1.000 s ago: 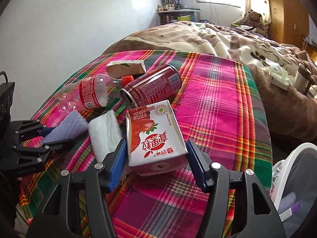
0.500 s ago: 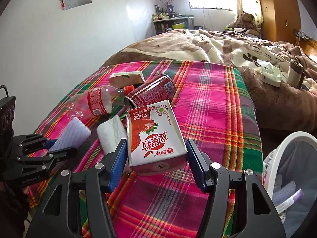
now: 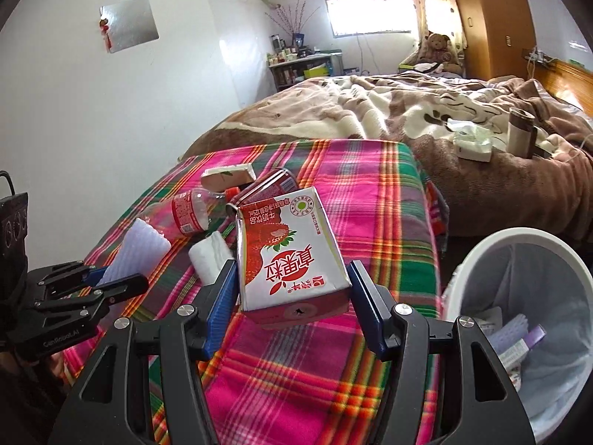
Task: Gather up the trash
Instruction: 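Carry the carton and foam net over the wastebasket and open both grippers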
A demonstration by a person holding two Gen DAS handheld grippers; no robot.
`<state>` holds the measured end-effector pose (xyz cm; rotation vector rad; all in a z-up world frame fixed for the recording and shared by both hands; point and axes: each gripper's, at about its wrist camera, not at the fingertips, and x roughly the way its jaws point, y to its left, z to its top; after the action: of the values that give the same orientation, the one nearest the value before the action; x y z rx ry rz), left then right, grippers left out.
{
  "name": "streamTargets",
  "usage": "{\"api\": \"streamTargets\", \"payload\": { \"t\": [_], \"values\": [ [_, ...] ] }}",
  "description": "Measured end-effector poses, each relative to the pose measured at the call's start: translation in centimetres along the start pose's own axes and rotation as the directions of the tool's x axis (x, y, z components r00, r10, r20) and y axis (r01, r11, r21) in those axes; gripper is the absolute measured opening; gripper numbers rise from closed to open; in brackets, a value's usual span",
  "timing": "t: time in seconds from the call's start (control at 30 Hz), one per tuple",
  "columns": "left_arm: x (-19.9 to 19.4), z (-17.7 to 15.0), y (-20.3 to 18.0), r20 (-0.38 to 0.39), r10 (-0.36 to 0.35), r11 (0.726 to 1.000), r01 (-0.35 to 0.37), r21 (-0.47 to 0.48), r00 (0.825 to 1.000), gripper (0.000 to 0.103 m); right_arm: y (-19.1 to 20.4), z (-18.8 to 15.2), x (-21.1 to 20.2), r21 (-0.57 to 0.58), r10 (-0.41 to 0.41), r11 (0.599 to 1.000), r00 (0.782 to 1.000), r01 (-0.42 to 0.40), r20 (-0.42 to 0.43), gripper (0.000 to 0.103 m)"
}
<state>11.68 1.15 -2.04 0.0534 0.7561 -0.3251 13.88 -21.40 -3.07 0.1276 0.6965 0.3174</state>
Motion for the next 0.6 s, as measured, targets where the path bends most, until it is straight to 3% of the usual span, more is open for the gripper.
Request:
{"api": "streamTargets", "payload": {
  "t": [0.4,0.6],
  "values": [
    [-1.1,1.3,-5.6,0.051,-0.057,0.997,0.055,0.049,0.997,0.029,-4.0,-0.6,-4.3,0.072,-0.075,0.995,0.996,0.072,0.051,0.06],
    [-0.6,2.0,-8.7,0.058,-0.099,0.992,0.094,0.079,0.993,0.029,-6.2,-1.1,-6.2,0.112,-0.153,0.983,0.986,0.145,0.069,0.06]
  ]
}}
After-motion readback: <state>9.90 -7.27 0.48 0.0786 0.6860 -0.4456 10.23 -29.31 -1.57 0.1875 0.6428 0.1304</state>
